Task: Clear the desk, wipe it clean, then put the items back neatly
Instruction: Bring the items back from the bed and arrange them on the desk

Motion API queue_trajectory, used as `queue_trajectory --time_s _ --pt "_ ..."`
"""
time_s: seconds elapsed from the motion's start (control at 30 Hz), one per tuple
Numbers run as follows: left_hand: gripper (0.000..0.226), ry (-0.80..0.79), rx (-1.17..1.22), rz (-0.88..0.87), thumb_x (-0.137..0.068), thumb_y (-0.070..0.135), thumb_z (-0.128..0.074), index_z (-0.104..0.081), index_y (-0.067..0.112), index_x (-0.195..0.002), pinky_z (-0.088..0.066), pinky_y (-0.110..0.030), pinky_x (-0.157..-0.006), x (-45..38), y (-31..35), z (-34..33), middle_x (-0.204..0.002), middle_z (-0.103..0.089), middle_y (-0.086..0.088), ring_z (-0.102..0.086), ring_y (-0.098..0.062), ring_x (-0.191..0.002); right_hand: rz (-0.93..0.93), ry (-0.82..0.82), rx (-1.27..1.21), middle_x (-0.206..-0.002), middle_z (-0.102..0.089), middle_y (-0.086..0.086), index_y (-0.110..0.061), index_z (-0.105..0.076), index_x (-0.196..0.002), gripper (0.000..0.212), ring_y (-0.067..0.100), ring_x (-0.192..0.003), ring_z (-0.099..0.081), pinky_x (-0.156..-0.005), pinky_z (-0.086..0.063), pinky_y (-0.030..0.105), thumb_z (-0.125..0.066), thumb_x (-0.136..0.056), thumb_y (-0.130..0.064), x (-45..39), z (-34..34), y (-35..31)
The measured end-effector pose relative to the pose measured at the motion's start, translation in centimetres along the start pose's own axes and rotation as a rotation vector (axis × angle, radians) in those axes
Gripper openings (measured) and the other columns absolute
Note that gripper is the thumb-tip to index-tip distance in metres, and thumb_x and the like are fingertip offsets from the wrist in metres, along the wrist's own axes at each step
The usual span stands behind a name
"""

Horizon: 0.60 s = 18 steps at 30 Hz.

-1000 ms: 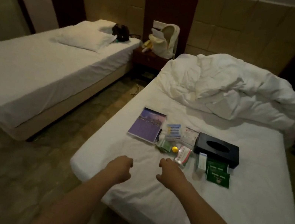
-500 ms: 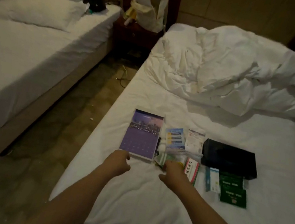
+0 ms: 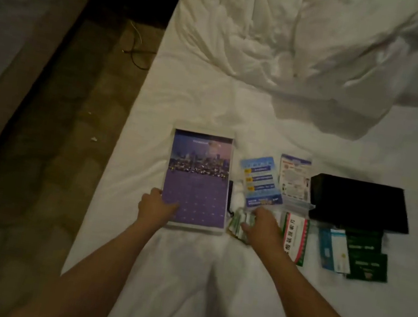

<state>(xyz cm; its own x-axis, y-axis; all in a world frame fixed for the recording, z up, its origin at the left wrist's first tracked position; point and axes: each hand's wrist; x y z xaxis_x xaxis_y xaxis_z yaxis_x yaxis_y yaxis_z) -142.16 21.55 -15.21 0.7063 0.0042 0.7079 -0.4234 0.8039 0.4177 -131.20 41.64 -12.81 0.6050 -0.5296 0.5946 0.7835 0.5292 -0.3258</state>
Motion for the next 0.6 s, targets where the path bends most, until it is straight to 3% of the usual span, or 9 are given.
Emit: queue_trajectory --time_s 0.13,0.3,0.4,0.6 --pt "0.073 0.042 0.101 0.035 -0.080 0.026 -0.074 -0.037 -0.001 -0.136 -0.043 -0.044 -0.098 -4.0 0.4 -2.1 -0.133 -0.043 -0.027 -0.049 -0.041 -0.118 -0.119 0.255 0.072 -0.131 -0.043 0.020 -0.005 -0.041 -0.132 0.060 0.035 -0.117 -0.042 -0.095 -0.040 0.042 -0.067 -0.085 -0.030 -3.9 -1.3 1.2" --pt "0.075 0.105 0.074 0.127 -0.079 0.035 -0.073 -0.037 0.002 -0.135 -0.039 -0.046 -0.102 -6.8 0.0 -4.8 -0.136 -0.039 -0.024 -0.043 -0.042 -0.122 -0.127 0.104 0.245 -0.150 -0.017 0.021 -0.008 -0.008 -0.149 0.103 0.038 -0.137 -0.019 -0.111 -0.025 0.052 -0.068 -0.078 -0.053 -7.8 -2.3 3.5" --pt "0.077 0.171 0.030 0.176 -0.078 0.042 -0.072 -0.038 0.002 -0.134 -0.036 -0.046 -0.102 -7.6 -0.2 -5.7 -0.137 -0.038 -0.024 -0.039 -0.042 -0.125 -0.082 0.106 0.302 -0.152 -0.009 0.025 -0.008 -0.001 -0.150 0.110 0.040 -0.137 -0.018 -0.113 -0.022 0.049 -0.065 -0.077 -0.060 -8.8 -3.2 4.1" --pt "0.090 0.237 0.217 0.359 -0.078 0.054 -0.068 -0.035 -0.007 -0.135 -0.035 -0.045 -0.104 -8.3 1.2 -7.0 -0.141 -0.038 -0.025 -0.039 -0.040 -0.128 -0.051 0.149 0.241 -0.155 -0.002 0.020 -0.013 0.000 -0.151 0.108 0.038 -0.136 -0.017 -0.113 -0.017 0.048 -0.057 -0.078 -0.068 -9.1 -4.6 4.4"
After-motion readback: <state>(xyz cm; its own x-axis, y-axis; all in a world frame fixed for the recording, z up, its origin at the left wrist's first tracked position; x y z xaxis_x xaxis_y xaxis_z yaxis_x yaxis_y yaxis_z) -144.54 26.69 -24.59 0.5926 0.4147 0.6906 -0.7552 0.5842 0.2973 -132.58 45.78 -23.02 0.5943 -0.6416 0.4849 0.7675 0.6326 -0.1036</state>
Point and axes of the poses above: each hand's wrist, its own x-axis away from the middle knuckle, its own z-axis out of the back of the hand, y = z × x
